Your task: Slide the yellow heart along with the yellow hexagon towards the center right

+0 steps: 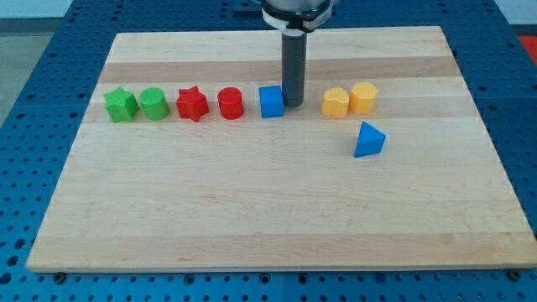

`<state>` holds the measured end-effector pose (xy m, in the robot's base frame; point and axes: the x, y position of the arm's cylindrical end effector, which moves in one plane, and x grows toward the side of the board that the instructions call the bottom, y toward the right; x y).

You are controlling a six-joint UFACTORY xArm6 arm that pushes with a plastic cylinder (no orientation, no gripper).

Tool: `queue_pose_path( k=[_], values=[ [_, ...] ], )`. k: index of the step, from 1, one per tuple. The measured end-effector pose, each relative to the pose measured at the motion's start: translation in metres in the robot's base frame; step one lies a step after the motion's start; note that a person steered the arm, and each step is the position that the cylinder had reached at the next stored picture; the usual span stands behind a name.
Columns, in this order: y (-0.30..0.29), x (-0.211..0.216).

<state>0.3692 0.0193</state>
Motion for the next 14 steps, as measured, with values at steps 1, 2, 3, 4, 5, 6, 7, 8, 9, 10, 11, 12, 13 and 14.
queue_pose_path(
  k=[1, 2, 3, 4, 5, 6, 7, 8, 9, 10, 11, 12, 13, 14],
  values=[
    [0.000, 0.001],
    [0.000, 0.001],
    [0.000, 0.003],
    [0.000, 0.006],
    [0.000, 0.006],
    [0.003, 0.009],
    [0.011, 0.025],
    [0.020, 0.042],
    [0.028, 0.047],
    [0.028, 0.041],
    [0.028, 0.026],
    [0.033, 0.016],
    [0.054, 0.010],
    [0.076, 0.010]
  ],
)
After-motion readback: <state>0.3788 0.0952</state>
